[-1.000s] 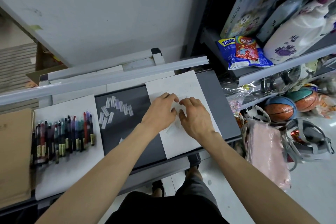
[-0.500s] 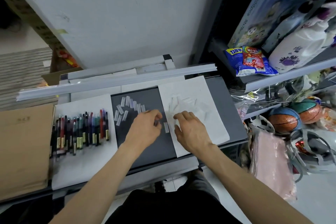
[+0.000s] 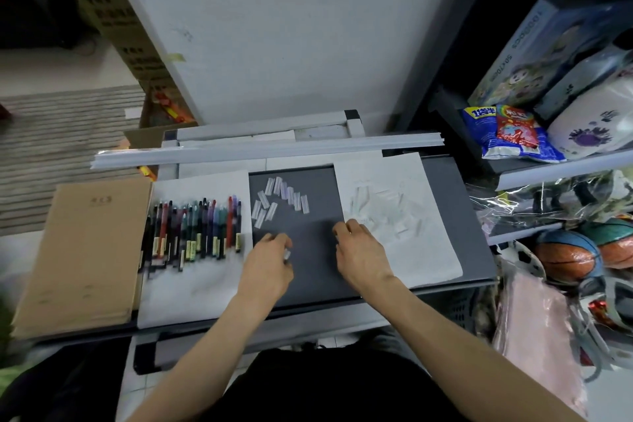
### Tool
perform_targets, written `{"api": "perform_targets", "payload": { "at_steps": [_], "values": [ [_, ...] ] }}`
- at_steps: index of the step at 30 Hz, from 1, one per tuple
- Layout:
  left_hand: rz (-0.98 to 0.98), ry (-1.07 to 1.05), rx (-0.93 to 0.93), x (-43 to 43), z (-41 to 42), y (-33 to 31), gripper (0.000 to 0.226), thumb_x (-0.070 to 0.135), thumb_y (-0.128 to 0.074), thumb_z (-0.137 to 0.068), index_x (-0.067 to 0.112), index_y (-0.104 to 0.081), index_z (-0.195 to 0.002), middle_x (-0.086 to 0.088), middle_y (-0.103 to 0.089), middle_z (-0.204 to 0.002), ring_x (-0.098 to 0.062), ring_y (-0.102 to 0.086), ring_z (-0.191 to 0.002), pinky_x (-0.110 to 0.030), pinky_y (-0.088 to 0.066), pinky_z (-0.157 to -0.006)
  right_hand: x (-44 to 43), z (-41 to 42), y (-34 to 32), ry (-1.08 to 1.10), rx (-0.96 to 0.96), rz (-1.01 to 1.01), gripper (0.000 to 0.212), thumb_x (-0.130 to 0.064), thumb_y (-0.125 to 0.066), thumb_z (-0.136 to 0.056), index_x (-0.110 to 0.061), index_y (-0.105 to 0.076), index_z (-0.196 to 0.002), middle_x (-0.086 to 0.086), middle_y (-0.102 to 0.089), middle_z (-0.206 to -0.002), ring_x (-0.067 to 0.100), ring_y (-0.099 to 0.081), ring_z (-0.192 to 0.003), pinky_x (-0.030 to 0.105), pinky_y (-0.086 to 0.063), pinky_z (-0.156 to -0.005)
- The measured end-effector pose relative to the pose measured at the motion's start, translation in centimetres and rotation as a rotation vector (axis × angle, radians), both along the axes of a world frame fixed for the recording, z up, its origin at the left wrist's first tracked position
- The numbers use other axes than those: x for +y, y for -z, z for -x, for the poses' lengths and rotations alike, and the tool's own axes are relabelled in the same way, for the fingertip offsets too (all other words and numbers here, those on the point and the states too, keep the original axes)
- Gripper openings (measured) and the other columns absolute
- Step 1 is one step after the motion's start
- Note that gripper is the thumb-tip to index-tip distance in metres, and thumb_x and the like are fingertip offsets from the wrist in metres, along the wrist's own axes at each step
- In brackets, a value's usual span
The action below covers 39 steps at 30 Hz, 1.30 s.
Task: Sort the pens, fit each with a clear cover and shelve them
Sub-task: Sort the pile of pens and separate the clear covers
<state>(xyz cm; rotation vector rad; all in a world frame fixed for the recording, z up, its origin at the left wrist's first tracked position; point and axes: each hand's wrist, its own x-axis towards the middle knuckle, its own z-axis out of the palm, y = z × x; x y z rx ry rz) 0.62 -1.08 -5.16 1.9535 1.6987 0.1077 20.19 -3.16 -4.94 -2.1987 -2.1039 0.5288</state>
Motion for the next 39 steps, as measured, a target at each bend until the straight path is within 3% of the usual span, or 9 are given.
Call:
{"api": "perform_targets", "payload": {
  "at_steps": [4,9,16,21,29,34,37,39],
  "values": [
    [0.009,-0.025,-0.03,0.2,-0.5,0.2,0.031,0.008,-0.07,-0.085,0.018,-0.068,-0.114,-0.003,-0.063,-0.109,-0.027,-0.067,-0.096,-0.036,-0.055,-0.085,-0.1,-0.8,0.0,0.036,0.065,-0.022,0.036,0.001,-0.053,-0.091,-0.011,-0.058,-0.125,0.007,-0.059,-0.118,0.028,-0.057,-0.109,0.035,-0.049,-0.076],
    [0.017,0.024,-0.148,1.8,-4.5,-1.1,0.027,0.01,-0.068,-0.085,0.022,-0.067,-0.109,0.001,-0.065,-0.107,-0.024,-0.066,-0.096,-0.039,-0.057,-0.087,-0.2,-3.8,-1.1,0.143,0.092,-0.102,0.038,0.0,-0.056,-0.091,-0.012,-0.063,-0.126,0.005,-0.061,-0.121,0.027,-0.059,-0.108,0.035,-0.049,-0.075],
    [0.055,0.149,-0.263,4.2,-12.5,-2.1,0.034,0.006,-0.062,-0.09,0.018,-0.068,-0.121,-0.004,-0.067,-0.115,-0.014,-0.059,-0.095,-0.024,-0.048,-0.079,0.3,-7.8,-1.8,0.277,0.068,-0.087,0.035,-0.006,-0.059,-0.096,-0.013,-0.06,-0.13,0.006,-0.061,-0.125,0.029,-0.061,-0.111,0.039,-0.054,-0.078],
    [0.097,0.154,-0.278,4.6,-14.4,-2.1,0.029,0.011,-0.063,-0.095,0.015,-0.067,-0.124,-0.005,-0.069,-0.116,-0.019,-0.065,-0.101,-0.034,-0.058,-0.088,0.4,-8.4,-2.0,0.281,0.058,-0.09,0.035,-0.008,-0.06,-0.096,-0.012,-0.061,-0.131,0.007,-0.062,-0.125,0.029,-0.062,-0.111,0.038,-0.054,-0.081],
    [0.003,0.132,-0.233,3.9,-10.0,-2.5,0.029,0.008,-0.064,-0.089,0.02,-0.068,-0.116,0.001,-0.065,-0.108,-0.016,-0.065,-0.089,-0.033,-0.059,-0.08,1.1,-6.0,-2.2,0.102,-0.07,-0.153,0.028,-0.016,-0.063,-0.086,-0.014,-0.069,-0.113,0.004,-0.068,-0.106,0.028,-0.062,-0.099,0.038,-0.052,-0.083],
    [-0.049,0.023,-0.118,4.1,-3.8,-2.6,0.033,0.014,-0.067,-0.088,0.02,-0.066,-0.121,-0.001,-0.067,-0.116,-0.022,-0.066,-0.104,-0.038,-0.056,-0.09,3.3,-2.4,-2.6,-0.033,-0.085,-0.119,0.033,-0.022,-0.056,-0.091,-0.015,-0.064,-0.123,0.005,-0.067,-0.117,0.029,-0.059,-0.109,0.039,-0.048,-0.091],
    [-0.049,-0.046,-0.017,4.5,-0.7,-2.8,0.038,0.017,-0.065,-0.089,0.023,-0.062,-0.127,0.002,-0.062,-0.122,-0.023,-0.064,-0.107,-0.037,-0.054,-0.082,4.7,0.2,-2.9,-0.106,-0.073,-0.081,0.037,-0.025,-0.054,-0.094,-0.016,-0.058,-0.13,0.005,-0.061,-0.126,0.027,-0.055,-0.117,0.039,-0.048,-0.092],
    [-0.061,-0.09,0.027,5.0,0.8,-2.8,0.041,0.017,-0.063,-0.089,0.024,-0.059,-0.129,0.0,-0.059,-0.123,-0.026,-0.063,-0.108,-0.036,-0.049,-0.076,5.7,1.7,-3.0,-0.123,-0.047,-0.052,0.037,-0.028,-0.054,-0.096,-0.017,-0.055,-0.132,0.005,-0.056,-0.13,0.026,-0.053,-0.121,0.039,-0.049,-0.085]
  ]
}}
